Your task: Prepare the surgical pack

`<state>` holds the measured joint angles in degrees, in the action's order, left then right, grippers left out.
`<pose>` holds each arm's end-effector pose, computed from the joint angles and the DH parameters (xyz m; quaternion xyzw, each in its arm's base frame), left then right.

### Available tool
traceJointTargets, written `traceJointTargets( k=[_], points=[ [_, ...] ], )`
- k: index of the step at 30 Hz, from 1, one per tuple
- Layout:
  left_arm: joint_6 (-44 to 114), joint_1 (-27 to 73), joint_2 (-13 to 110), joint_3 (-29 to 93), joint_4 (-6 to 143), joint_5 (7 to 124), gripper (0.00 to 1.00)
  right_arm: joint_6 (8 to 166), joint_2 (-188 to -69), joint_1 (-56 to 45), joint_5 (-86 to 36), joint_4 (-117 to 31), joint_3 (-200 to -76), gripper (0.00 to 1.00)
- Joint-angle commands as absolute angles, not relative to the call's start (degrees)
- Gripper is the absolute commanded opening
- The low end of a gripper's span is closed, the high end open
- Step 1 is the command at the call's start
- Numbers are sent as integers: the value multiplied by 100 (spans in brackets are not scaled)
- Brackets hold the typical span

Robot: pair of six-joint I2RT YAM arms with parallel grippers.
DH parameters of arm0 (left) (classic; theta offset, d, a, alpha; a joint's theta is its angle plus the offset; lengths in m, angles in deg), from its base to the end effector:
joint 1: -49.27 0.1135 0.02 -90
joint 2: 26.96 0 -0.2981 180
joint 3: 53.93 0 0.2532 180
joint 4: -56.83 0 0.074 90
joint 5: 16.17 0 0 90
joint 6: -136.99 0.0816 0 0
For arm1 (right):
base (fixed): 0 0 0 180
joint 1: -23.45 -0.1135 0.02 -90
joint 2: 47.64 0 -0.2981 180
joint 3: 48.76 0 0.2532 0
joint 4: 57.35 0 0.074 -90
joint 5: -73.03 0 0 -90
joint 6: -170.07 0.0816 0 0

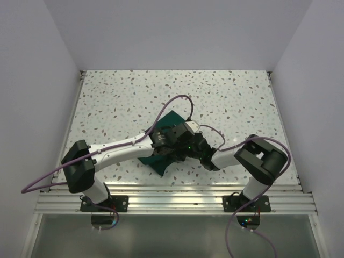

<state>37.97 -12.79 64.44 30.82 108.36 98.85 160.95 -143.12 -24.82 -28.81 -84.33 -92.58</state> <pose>0.1977 -0.2990 0.2565 0.3661 0.8666 0.0139 0.3389 0.2174 0.2689 0.1474 0.1817 0.8193 0.5221 0.1520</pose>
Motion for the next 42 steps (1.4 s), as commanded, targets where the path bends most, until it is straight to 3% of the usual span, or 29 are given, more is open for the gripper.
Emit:
traceJointTargets(
  k=[1,4,9,21,27,42],
  points=[
    [3679,-1339,6331,3361,10420,9704,0,16171,-14773,-2516,-2787,-9277,-9779,0],
    [3679,-1339,6330,3361,10437,9721,0,15997,-14486,-2507,-2700,-8718,-9728,0],
    [3688,-1339,6348,3378,10385,9747,0,15443,-12984,-2428,-2419,-6680,-9508,2],
    [3732,-1339,6365,3326,10358,9721,0,15486,-11621,-2261,-1953,-5060,-9130,3],
    [3706,-1339,6348,3326,10332,9686,0,15687,-11189,-2076,-1926,-5207,-8673,1],
    [3732,-1339,6330,3290,10314,9589,0,15653,-11970,-2015,-1970,-6130,-8866,0]
  ],
)
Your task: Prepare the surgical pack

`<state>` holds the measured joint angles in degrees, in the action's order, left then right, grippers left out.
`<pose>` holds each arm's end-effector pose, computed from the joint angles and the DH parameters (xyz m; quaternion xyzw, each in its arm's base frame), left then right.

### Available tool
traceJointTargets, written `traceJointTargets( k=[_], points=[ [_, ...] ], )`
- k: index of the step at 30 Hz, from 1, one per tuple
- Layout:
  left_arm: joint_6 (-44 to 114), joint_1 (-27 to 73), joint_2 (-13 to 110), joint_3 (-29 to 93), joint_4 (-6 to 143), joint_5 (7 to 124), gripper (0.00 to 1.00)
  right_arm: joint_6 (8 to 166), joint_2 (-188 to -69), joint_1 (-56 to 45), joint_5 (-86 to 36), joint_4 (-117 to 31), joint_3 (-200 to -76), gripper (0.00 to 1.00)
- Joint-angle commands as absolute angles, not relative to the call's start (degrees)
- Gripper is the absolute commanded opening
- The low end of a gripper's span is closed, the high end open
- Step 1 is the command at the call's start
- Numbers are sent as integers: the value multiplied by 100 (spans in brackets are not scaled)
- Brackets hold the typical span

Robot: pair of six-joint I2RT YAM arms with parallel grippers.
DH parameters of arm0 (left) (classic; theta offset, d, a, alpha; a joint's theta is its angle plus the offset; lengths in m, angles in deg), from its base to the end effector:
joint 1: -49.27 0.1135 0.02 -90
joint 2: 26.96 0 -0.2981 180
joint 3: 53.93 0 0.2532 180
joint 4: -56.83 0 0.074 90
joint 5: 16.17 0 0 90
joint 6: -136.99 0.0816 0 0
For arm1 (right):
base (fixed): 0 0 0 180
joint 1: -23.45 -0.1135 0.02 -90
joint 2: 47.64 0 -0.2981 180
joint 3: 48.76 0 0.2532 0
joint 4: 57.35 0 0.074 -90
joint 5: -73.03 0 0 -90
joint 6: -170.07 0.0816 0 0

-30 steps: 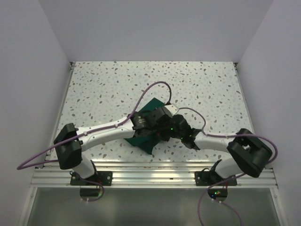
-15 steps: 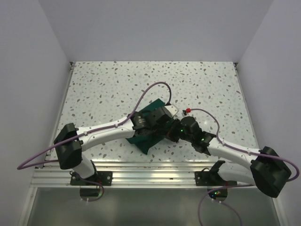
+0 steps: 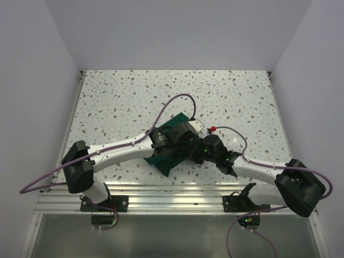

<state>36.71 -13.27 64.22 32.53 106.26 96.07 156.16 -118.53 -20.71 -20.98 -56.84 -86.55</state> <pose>0.1962 -0.3106 0.2695 0.3579 0.8643 -0.0316 0.3520 0.1854 0.1880 0.1709 0.2264 0.8514 0.4248 0.2085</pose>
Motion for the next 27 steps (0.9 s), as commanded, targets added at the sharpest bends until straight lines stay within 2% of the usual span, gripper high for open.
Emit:
traceJointTargets(
  k=[1,7,13,16,20,27],
  points=[
    [3732,-1339,6330,3282,10323,9589,0,15653,-12023,-1988,-1987,-6183,-8901,0],
    [3758,-1331,6304,3185,10288,9589,0,15688,-12786,-1786,-2128,-6754,-9226,0],
    [3785,-1348,6251,3097,10165,9484,0,15829,-13490,-1760,-1882,-8081,-9208,0],
    [3820,-1348,6313,3080,10165,9449,0,15811,-13658,-1689,-2083,-8012,-9428,0],
    [3908,-1340,6357,2922,10103,9353,0,15618,-13325,-1585,-2241,-6496,-9639,0],
    [4031,-1348,6436,2324,9594,9000,0,15311,-12395,-1321,-2690,-4947,-9498,2]
  ],
)
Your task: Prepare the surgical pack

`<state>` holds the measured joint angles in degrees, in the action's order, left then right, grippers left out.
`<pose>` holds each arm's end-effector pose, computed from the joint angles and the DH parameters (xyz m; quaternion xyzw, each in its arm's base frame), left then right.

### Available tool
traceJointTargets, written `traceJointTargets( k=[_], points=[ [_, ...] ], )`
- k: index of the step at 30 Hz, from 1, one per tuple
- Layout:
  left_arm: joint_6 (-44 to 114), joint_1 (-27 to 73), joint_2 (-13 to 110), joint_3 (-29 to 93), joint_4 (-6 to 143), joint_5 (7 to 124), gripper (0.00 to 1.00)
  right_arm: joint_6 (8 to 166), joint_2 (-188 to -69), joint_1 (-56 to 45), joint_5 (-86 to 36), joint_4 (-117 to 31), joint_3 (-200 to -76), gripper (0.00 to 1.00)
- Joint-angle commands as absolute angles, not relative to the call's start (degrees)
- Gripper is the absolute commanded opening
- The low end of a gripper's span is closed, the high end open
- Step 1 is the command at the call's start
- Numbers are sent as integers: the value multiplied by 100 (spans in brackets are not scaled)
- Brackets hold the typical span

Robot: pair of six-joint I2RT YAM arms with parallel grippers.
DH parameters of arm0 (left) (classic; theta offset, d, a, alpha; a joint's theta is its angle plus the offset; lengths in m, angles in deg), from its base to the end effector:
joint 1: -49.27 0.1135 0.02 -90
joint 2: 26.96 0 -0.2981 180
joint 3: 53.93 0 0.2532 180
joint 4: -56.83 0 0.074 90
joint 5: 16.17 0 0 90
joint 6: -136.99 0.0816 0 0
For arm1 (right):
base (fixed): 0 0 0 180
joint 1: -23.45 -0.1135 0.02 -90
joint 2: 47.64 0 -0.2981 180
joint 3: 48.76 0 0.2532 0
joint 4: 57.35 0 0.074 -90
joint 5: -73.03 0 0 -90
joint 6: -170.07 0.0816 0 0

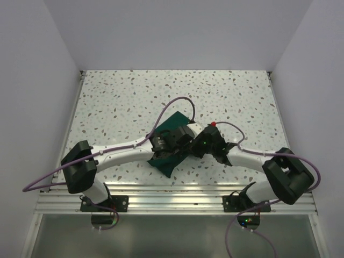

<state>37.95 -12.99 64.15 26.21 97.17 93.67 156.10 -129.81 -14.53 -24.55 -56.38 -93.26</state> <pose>0.1961 -0.3133 0.2457 0.3653 0.8565 -0.0581 0.3599 0.2305 0.1936 0.1574 0.2661 0.8595 0.3951 0.1855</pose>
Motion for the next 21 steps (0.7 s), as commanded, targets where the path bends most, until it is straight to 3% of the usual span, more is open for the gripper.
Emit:
traceJointTargets(
  k=[1,9,16,19,21],
  points=[
    [4031,-1348,6462,2219,9550,9000,0,15171,-12306,-1294,-2725,-4623,-9508,3],
    [3978,-1348,6489,2156,9444,8930,0,14529,-11279,-1250,-3043,-3478,-9543,4],
    [3935,-1348,6419,2183,9479,8403,0,14282,-10785,-356,-3383,-2801,-9394,4],
    [3882,-1348,6182,2148,9470,8166,11,14081,-10732,-100,-3516,-2748,-9472,6],
    [3829,-1348,6024,2069,9392,8008,24,13931,-10836,-29,-3596,-2634,-9725,10]
  ],
)
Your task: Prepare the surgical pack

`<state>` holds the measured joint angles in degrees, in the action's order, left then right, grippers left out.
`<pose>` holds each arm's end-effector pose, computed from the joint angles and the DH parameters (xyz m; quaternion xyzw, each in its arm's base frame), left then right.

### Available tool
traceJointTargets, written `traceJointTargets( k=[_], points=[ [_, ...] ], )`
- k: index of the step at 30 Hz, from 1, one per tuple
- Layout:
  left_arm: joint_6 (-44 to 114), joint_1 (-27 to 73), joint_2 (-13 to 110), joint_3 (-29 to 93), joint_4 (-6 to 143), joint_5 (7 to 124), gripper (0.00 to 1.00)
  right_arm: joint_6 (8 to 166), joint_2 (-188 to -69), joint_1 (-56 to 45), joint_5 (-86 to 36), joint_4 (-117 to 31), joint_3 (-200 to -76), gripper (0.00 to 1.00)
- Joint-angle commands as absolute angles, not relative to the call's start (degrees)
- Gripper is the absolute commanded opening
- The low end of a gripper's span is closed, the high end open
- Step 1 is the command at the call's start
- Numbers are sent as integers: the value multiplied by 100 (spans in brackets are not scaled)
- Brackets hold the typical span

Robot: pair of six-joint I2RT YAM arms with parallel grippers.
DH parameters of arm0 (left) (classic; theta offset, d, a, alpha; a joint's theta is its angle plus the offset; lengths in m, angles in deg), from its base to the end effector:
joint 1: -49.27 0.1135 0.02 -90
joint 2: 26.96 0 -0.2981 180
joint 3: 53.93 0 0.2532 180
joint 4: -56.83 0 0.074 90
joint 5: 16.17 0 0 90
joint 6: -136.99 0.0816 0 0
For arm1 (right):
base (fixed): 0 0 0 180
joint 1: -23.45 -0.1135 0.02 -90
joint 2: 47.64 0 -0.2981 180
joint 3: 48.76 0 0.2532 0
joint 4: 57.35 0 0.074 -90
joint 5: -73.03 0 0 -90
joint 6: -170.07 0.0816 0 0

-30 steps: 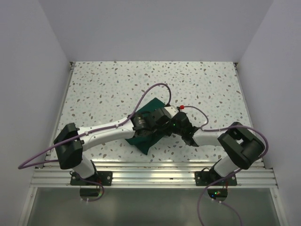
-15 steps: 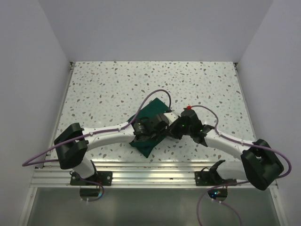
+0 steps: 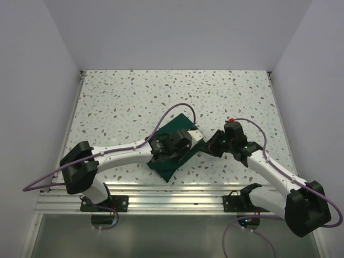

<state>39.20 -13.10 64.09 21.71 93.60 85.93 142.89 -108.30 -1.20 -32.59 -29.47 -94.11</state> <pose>0.1839 -0.3144 0.2228 0.4010 0.8517 -0.1036 0.3210 0.1993 0.1156 0.2021 0.2463 0.8769 0.3622 0.1981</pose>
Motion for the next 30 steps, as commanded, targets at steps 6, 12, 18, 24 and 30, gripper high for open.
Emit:
traceJointTargets(
  k=[6,12,18,24,30],
  points=[
    [3601,-1313,5348,2025,9321,7805,34,13342,-11302,86,-3798,-2116,-10534,33],
    [3311,-804,4697,1990,9541,7270,33,13193,-11512,226,-4261,-2201,-11054,24],
    [3240,-557,4765,1524,9094,6418,20,12780,-12821,262,-5606,-3072,-11870,25],
    [3135,-557,5406,1156,8381,5836,8,12270,-13860,288,-6399,-3002,-12128,7],
    [3143,-531,5803,795,8029,5793,4,11928,-13878,744,-6531,-3117,-10995,0]
  ],
)
